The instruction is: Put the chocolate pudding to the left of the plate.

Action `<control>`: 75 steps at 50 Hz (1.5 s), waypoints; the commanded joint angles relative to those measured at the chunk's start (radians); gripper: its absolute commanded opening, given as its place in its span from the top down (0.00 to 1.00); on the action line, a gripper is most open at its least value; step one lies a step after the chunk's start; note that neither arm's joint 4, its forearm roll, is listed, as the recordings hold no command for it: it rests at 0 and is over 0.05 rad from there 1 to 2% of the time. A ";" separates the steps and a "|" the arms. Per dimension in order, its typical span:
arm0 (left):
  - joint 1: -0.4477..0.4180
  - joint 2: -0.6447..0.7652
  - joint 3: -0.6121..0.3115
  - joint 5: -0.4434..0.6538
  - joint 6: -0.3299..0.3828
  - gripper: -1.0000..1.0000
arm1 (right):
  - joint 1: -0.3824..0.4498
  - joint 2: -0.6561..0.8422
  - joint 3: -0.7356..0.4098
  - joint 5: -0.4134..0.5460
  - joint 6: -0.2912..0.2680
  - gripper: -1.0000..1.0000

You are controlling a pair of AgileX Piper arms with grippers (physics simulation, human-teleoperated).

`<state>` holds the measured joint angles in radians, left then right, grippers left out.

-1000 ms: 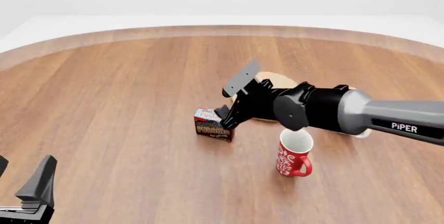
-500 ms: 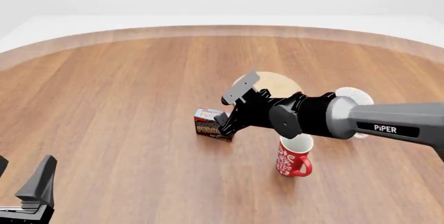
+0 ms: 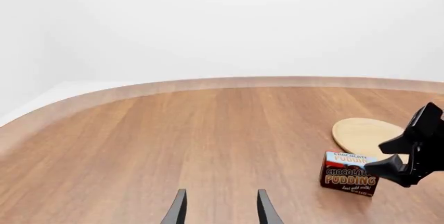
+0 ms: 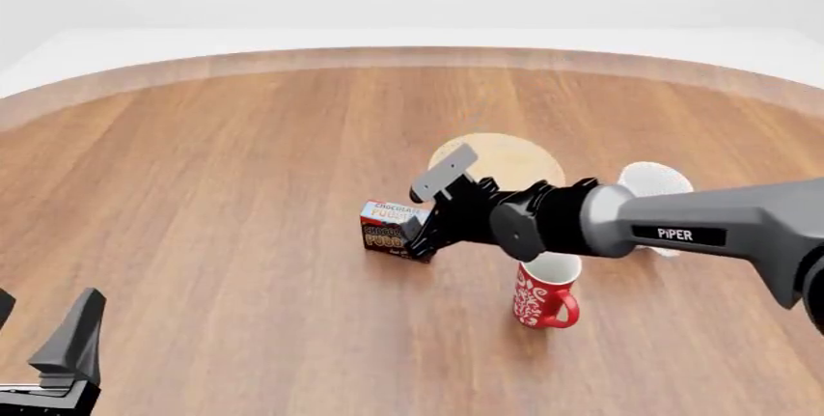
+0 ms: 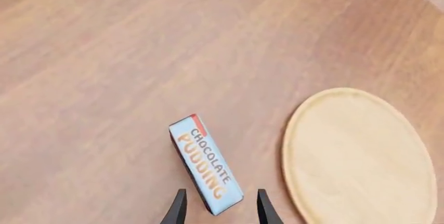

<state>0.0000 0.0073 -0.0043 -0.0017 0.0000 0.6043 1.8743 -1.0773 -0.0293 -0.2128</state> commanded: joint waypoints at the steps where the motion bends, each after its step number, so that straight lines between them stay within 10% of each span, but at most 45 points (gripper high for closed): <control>1: 0.000 0.000 0.000 0.000 0.000 0.00 | -0.003 0.032 -0.006 -0.009 0.010 0.00; 55: 0.000 0.000 0.000 0.000 0.000 0.00 | -0.001 0.104 -0.016 -0.053 0.040 0.00; 56: 0.000 0.000 0.000 0.000 0.000 0.00 | 0.094 -0.003 0.091 -0.105 0.103 1.00; 75: 0.000 0.000 0.000 0.000 0.000 0.00 | 0.094 -0.020 0.094 -0.099 0.101 1.00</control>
<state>0.0000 0.0073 -0.0043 -0.0017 0.0000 0.6833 1.8822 -1.0017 -0.1228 -0.1376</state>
